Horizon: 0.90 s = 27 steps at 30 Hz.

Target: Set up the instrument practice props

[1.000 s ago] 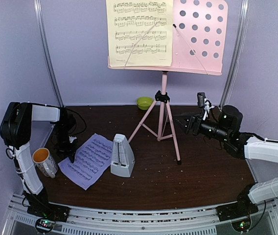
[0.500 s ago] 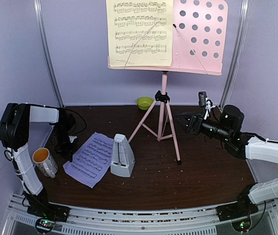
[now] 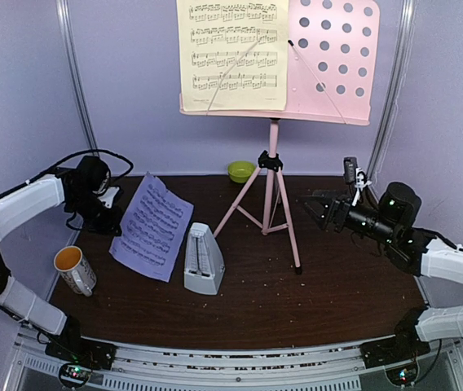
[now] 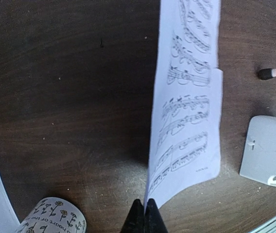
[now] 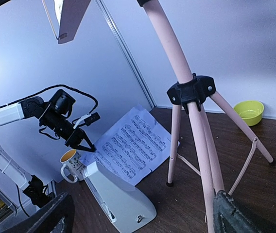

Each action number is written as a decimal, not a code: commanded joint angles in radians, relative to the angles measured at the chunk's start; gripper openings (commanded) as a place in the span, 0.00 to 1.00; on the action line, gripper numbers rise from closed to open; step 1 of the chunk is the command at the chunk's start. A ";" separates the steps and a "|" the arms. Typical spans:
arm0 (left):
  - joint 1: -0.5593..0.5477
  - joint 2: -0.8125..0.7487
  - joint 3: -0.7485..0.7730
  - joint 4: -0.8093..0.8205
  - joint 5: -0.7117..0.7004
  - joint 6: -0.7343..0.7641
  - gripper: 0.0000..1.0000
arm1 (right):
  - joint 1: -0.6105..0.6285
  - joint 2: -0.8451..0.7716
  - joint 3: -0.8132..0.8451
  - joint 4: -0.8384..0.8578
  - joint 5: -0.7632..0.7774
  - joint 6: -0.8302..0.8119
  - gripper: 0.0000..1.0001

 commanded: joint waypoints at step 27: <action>-0.270 -0.507 0.231 -0.130 0.525 -0.003 0.00 | 0.113 -0.168 -0.032 -0.124 -0.033 -0.128 1.00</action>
